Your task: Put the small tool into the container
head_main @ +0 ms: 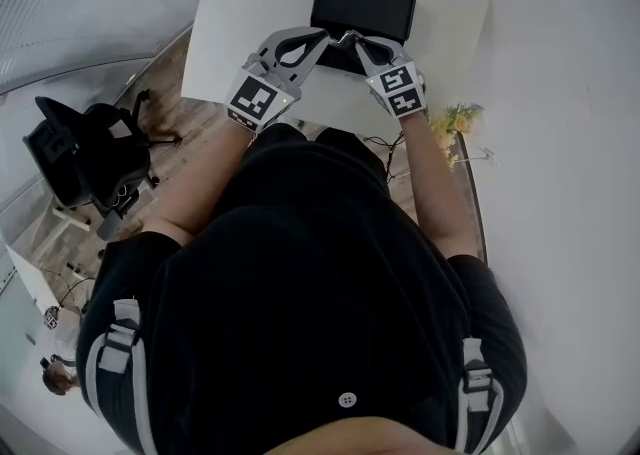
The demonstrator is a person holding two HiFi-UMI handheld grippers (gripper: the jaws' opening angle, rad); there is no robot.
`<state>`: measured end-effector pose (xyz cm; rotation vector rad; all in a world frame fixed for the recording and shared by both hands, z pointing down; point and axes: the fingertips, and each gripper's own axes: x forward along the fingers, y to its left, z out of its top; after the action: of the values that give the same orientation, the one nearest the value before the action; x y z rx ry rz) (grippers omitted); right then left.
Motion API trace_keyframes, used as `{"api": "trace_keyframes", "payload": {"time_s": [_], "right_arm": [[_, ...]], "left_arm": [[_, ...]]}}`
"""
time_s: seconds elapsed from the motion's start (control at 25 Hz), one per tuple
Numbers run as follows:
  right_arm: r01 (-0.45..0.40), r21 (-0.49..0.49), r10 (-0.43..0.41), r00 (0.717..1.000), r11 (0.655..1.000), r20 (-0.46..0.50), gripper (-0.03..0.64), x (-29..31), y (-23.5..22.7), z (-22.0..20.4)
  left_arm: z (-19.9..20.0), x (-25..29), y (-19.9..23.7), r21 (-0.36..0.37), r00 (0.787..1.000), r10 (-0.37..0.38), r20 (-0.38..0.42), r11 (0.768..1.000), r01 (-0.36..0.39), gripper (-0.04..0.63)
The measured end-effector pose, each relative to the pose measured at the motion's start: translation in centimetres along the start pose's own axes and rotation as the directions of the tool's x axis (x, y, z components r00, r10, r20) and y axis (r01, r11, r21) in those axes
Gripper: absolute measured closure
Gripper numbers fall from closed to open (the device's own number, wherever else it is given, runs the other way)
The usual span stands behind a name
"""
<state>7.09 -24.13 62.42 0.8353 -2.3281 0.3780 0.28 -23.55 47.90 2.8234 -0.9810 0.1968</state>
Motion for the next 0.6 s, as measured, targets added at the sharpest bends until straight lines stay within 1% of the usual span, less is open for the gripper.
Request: {"api": "trace_keyframes", "payload": {"time_s": [0.2,0.32,0.6], "right_arm": [[0.016,0.027,-0.019,0.995,1.000,0.098,0.578,-3.2,0.2,3.4],[0.016,0.045,-0.023,0.987,0.999,0.158,0.578,-5.2,0.5,5.6],[0.026,0.065,-0.044,0.956,0.998,0.289,0.568,-10.1,1.2,9.7]], "left_arm": [[0.1,0.4,-0.4,0.010,1.000,-0.009,-0.023,1.000,0.009,0.588],[0.6,0.5,-0.8,0.011,1.000,-0.025,-0.019,1.000,0.025,0.588],[2.8,0.6,-1.5,0.014,0.999,-0.046,0.016,0.999,0.046,0.588]]}}
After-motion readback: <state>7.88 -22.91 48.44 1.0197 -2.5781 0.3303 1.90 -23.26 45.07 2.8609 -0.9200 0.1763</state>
